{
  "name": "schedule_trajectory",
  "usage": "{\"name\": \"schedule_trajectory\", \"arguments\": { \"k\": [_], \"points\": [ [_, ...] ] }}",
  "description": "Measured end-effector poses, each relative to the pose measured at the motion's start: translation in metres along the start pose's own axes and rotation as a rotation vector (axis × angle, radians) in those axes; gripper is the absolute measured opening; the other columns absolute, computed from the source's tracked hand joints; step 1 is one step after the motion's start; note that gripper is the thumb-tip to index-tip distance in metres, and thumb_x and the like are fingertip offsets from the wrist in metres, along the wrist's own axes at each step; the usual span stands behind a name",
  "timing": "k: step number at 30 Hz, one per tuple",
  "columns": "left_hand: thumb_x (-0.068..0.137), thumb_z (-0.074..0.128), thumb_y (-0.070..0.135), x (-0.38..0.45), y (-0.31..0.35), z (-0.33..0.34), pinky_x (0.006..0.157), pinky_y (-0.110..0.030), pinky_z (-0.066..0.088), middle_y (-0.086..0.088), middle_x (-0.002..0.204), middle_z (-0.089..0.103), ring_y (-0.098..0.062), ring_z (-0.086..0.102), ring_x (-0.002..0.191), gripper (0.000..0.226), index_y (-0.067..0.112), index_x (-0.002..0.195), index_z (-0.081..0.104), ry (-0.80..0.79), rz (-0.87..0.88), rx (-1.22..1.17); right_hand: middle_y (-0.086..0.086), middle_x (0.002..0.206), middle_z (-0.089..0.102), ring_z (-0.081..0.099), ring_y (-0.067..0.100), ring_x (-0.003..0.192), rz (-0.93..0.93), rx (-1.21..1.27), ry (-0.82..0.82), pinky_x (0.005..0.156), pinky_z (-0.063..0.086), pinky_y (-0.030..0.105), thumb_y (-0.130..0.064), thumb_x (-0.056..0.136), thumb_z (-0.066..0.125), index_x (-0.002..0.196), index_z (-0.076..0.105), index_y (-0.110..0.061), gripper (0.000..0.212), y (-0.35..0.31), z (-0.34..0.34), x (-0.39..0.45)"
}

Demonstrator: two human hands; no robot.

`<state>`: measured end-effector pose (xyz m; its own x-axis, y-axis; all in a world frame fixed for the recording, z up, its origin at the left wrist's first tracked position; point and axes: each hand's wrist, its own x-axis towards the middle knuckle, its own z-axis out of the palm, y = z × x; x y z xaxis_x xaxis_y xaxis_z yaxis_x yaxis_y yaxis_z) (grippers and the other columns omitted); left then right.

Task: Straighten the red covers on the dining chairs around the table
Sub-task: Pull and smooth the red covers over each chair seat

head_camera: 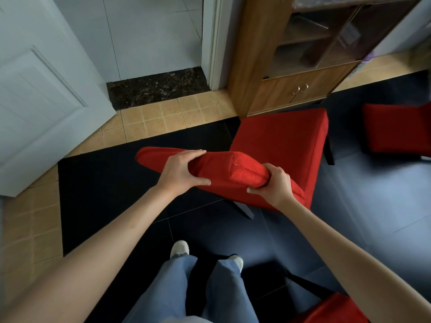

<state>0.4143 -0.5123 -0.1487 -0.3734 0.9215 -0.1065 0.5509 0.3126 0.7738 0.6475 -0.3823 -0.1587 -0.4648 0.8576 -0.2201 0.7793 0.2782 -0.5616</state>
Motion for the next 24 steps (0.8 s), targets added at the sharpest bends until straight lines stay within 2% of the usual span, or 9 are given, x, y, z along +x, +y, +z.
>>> {"name": "schedule_trajectory", "arguments": {
  "k": [5,10,14,18,21,24],
  "points": [
    [0.054,0.093,0.030,-0.006,0.016,0.010,0.104,-0.023,0.035,0.002,0.128,0.062,-0.011,0.054,0.121,0.081,0.019,0.128,0.061,-0.004,-0.011,0.005,0.003,0.102,0.068,0.059,0.026,0.101,-0.006,0.023,0.023,0.088,0.044,0.036,-0.026,0.053,0.093,0.110,0.066,-0.014,0.064,0.016,-0.014,-0.011],
    [0.054,0.093,0.028,-0.012,0.039,0.022,0.104,-0.022,0.035,-0.001,0.128,0.062,-0.012,0.054,0.121,0.080,0.015,0.126,0.062,-0.004,0.005,0.000,0.003,0.107,0.068,0.058,0.026,0.106,-0.019,0.019,-0.008,0.094,0.044,0.039,-0.026,0.053,0.092,0.117,0.062,-0.016,0.072,0.029,-0.030,-0.019],
    [0.055,0.093,0.028,-0.017,0.059,0.030,0.107,-0.027,0.037,-0.003,0.129,0.062,-0.014,0.055,0.122,0.080,0.013,0.127,0.062,-0.016,0.013,0.025,0.002,0.115,0.064,0.053,0.026,0.114,-0.038,-0.026,-0.057,0.092,0.037,0.031,-0.026,0.052,0.093,0.124,0.055,-0.019,0.082,0.039,-0.046,-0.024],
    [0.056,0.093,0.027,-0.024,0.077,0.040,0.107,-0.031,0.039,-0.004,0.128,0.063,-0.016,0.056,0.121,0.078,0.011,0.126,0.062,-0.002,0.017,0.041,0.000,0.121,0.060,0.052,0.026,0.115,-0.094,-0.009,-0.060,0.097,0.041,0.036,-0.028,0.050,0.093,0.129,0.050,-0.023,0.091,0.047,-0.062,-0.034],
    [0.056,0.092,0.030,-0.026,0.088,0.048,0.106,-0.037,0.042,-0.003,0.126,0.064,-0.017,0.057,0.120,0.077,0.011,0.125,0.063,-0.002,0.039,0.075,0.000,0.123,0.060,0.050,0.027,0.117,-0.100,-0.023,-0.021,0.099,0.037,0.036,-0.030,0.049,0.093,0.127,0.054,-0.024,0.088,0.055,-0.071,-0.041],
    [0.056,0.092,0.036,-0.027,0.097,0.056,0.102,-0.037,0.044,0.000,0.124,0.063,-0.017,0.057,0.117,0.077,0.015,0.124,0.062,-0.020,0.074,0.125,-0.001,0.117,0.062,0.054,0.027,0.112,-0.092,-0.004,0.011,0.095,0.041,0.036,-0.029,0.049,0.093,0.120,0.059,-0.022,0.078,0.066,-0.078,-0.047]
  ]
}}
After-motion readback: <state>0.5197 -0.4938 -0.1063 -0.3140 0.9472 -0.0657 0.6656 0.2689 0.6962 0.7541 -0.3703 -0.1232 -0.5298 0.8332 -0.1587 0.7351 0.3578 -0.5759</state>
